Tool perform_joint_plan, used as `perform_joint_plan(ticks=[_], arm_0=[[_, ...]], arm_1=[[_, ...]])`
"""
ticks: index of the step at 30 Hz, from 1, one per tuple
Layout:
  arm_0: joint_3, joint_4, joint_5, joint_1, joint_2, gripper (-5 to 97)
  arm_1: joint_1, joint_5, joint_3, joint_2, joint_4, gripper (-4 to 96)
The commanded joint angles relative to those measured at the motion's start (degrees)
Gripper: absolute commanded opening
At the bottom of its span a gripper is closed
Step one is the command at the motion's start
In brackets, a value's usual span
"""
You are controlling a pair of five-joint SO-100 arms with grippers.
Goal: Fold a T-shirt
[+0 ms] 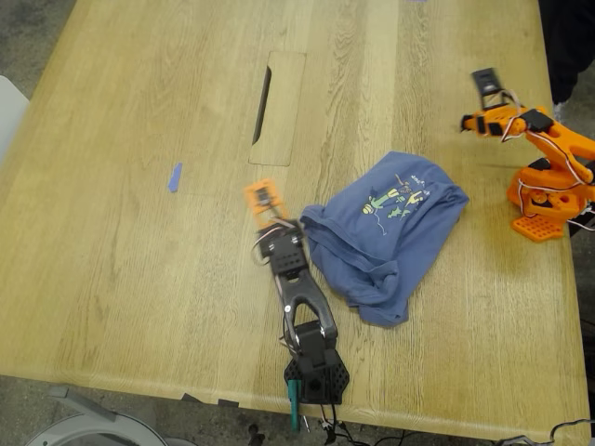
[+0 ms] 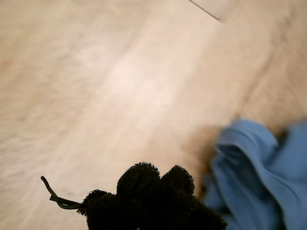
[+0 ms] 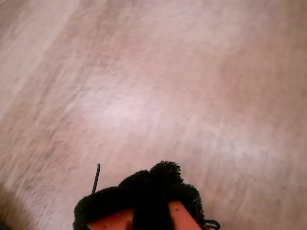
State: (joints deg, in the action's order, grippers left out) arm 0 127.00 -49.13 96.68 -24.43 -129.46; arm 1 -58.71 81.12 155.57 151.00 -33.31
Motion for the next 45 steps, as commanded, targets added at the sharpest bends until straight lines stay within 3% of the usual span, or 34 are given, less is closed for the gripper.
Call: perform_joint_plan(ticks=[1,8,15,22,28,31,33,38,45], arm_0=[[1.1,-0.4,0.2,-9.1,-6.9,0],[11.6,-1.5,0.4,-27.6,-16.0,0],[23.4,-6.0,1.1,-49.5,-31.1,0],[33.4,-19.7,2.1,-63.0,-50.9,0],[41.1,-30.8,4.9,-64.3,-71.5,0],[40.9,-30.8,4.4,-64.2,-70.8,0],[40.8,-30.5,3.8,-63.6,-71.0,0],[43.3,-29.1,-3.4,-65.5,-77.3,0],[46.3,-30.7,-3.1,-65.7,-77.3,0]], arm_1=[[-7.6,0.4,2.3,4.7,-0.4,1.1],[-25.1,1.0,13.8,17.0,-2.4,0.5],[-40.7,1.0,25.8,44.0,-23.1,1.4],[-51.5,1.4,27.2,44.0,-29.9,0.4],[-55.0,1.6,30.8,44.1,-32.4,0.3],[-54.0,1.6,31.4,44.1,-33.7,0.3],[-53.9,4.7,31.4,44.1,-36.7,0.3],[-54.0,5.3,31.4,44.1,-38.1,0.4],[-54.6,7.2,31.6,44.1,-38.0,1.3]])
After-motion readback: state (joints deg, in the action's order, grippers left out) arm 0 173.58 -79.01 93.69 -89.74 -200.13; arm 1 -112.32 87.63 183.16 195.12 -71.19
